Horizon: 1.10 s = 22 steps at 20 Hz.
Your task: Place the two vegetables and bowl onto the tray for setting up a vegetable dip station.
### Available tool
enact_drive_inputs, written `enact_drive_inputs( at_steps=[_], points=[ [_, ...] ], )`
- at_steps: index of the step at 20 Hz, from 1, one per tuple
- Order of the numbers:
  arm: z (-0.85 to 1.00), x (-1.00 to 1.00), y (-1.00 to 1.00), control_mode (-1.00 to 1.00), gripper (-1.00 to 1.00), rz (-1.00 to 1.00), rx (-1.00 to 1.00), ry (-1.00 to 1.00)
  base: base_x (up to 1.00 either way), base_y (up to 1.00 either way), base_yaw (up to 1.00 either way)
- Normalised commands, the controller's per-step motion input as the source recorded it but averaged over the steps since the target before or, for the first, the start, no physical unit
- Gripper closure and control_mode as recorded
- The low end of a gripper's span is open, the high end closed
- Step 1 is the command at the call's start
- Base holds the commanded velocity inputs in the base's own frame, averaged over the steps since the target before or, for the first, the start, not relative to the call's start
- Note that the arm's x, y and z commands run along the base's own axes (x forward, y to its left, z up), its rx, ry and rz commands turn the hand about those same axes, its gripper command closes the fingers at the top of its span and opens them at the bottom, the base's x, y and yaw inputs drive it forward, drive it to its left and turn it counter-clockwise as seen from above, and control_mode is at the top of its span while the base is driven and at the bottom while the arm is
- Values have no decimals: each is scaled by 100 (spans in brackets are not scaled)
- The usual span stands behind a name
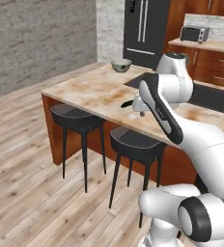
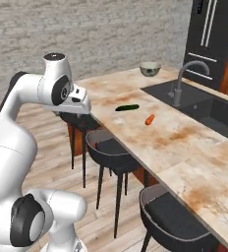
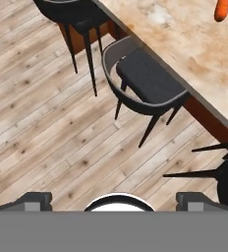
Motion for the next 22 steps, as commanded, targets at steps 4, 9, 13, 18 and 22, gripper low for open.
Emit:
enact_drive_inputs(
  at_steps=[4, 9, 13, 18, 22],
  points=[
    [0, 0, 0, 100, -100, 0, 0, 0, 26, 39, -44],
    [0, 0, 0, 100, -100, 0, 0, 0, 26, 39, -41],
    [0, 0, 0, 100, -100, 0, 0, 0, 26, 48, -35],
    [0, 0, 0, 100, -100, 0, 0, 0, 23, 46, -38],
    [0, 0, 0, 100, -100, 0, 0, 0, 22, 44, -35]
  ],
)
